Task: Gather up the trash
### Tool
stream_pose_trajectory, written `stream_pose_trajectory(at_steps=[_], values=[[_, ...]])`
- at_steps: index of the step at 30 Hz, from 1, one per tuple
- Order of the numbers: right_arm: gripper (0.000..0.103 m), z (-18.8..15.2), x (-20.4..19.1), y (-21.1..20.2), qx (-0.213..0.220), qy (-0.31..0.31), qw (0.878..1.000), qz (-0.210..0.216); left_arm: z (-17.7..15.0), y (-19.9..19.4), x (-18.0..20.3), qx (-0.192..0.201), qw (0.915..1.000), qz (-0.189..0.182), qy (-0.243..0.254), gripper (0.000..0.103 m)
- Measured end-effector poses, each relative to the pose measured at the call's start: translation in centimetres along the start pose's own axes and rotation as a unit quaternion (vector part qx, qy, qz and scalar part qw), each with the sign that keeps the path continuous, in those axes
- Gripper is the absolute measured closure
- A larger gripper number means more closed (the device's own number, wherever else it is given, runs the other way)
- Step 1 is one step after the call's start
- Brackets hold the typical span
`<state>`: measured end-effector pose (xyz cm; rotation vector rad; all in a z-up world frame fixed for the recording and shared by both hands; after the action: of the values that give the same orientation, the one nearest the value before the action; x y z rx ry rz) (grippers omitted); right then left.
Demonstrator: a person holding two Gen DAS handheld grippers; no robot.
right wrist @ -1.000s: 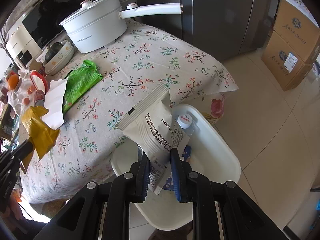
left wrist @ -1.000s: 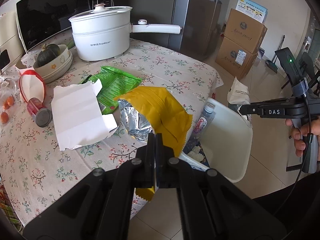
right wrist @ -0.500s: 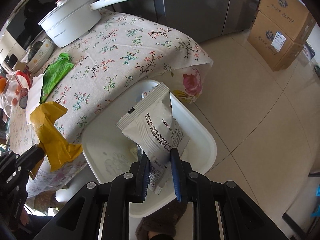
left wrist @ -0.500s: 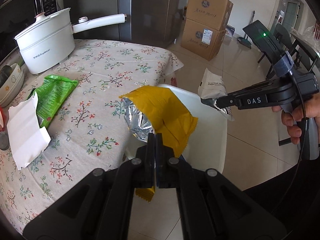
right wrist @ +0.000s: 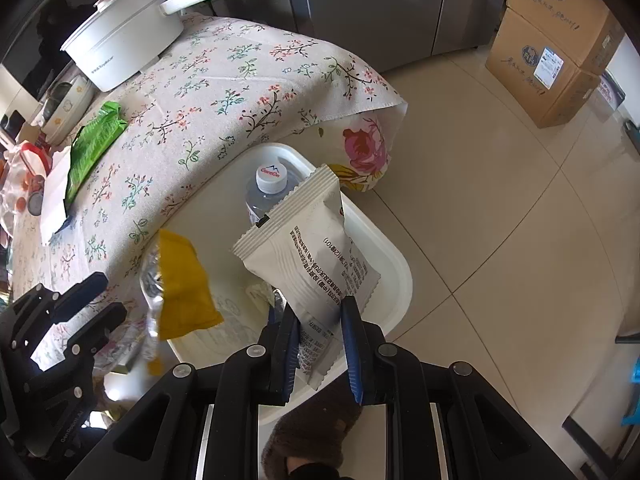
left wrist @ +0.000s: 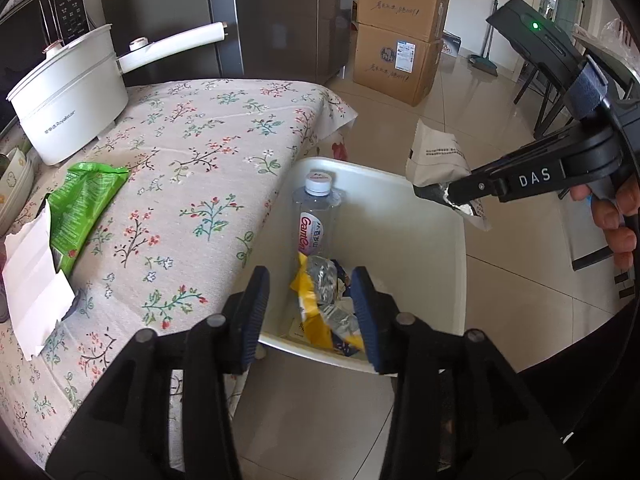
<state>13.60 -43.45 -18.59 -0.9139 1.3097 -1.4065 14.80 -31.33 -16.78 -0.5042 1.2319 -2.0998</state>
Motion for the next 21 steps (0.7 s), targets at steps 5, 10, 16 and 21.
stream_pose_trajectory(at_steps=[5,10,16,21], values=[[0.082,-0.1,-0.1,0.1,-0.002,-0.001,1.000,0.000,-0.4,-0.9,-1.3,-0.001,0.9997,0.023,-0.010,0.045],[0.082,-0.1,-0.4,0.2,-0.003,-0.004,1.000,-0.001,-0.8,-1.8,-3.1,0.005,0.9990,0.039,-0.023,0.037],[0.078,-0.1,-1.0,0.3,-0.006,-0.006,1.000,0.002,-1.2,-2.8,-5.3,0.009,0.9974,0.054,-0.048,0.029],[0.047,0.2,-1.8,-0.2,0.002,-0.007,1.000,0.014,-1.5,-3.5,-6.8,0.016,0.9954,0.066,-0.067,0.024]])
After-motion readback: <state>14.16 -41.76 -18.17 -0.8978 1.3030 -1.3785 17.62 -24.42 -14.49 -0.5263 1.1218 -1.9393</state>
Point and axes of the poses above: each gripper's, at about its wrist camera, not at the fingertips, and y roughly the way its jaws point, x to its right, z to its top, the point moved 10 cm from there along y, roughly the way its jaws point, and after that the axes turned 8 degrees about -x, right-handed, at the moved point
